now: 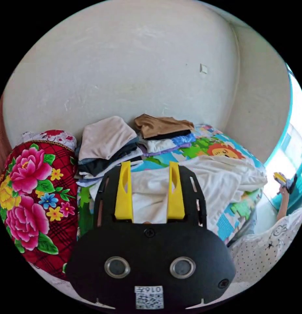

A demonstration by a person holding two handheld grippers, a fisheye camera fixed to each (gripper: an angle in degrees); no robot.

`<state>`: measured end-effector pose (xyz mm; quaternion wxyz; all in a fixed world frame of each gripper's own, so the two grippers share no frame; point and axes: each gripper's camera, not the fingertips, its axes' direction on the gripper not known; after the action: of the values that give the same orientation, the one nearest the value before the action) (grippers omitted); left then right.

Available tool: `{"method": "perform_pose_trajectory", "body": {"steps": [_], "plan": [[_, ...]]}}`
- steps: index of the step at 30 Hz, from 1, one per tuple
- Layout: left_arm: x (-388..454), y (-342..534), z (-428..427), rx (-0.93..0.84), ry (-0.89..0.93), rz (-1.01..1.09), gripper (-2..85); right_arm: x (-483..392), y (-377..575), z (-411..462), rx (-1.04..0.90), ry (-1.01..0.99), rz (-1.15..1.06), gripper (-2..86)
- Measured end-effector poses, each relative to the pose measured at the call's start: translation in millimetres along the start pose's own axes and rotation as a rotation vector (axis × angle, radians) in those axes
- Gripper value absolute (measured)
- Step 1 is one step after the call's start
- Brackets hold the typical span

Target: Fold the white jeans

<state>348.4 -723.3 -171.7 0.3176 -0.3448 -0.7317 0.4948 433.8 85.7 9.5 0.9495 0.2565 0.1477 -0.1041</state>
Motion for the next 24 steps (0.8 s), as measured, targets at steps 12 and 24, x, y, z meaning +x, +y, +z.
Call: {"method": "perform_pose_trajectory", "body": {"steps": [12, 24], "plan": [[170, 181, 103, -0.444, 0.320, 0.300, 14.7, 138, 70, 110, 0.060, -0.074, 0.436, 20.3], [159, 130, 155, -0.432, 0.124, 0.075, 3.5, 140, 61, 266, -0.277, -0.186, 0.313, 5.5]]}}
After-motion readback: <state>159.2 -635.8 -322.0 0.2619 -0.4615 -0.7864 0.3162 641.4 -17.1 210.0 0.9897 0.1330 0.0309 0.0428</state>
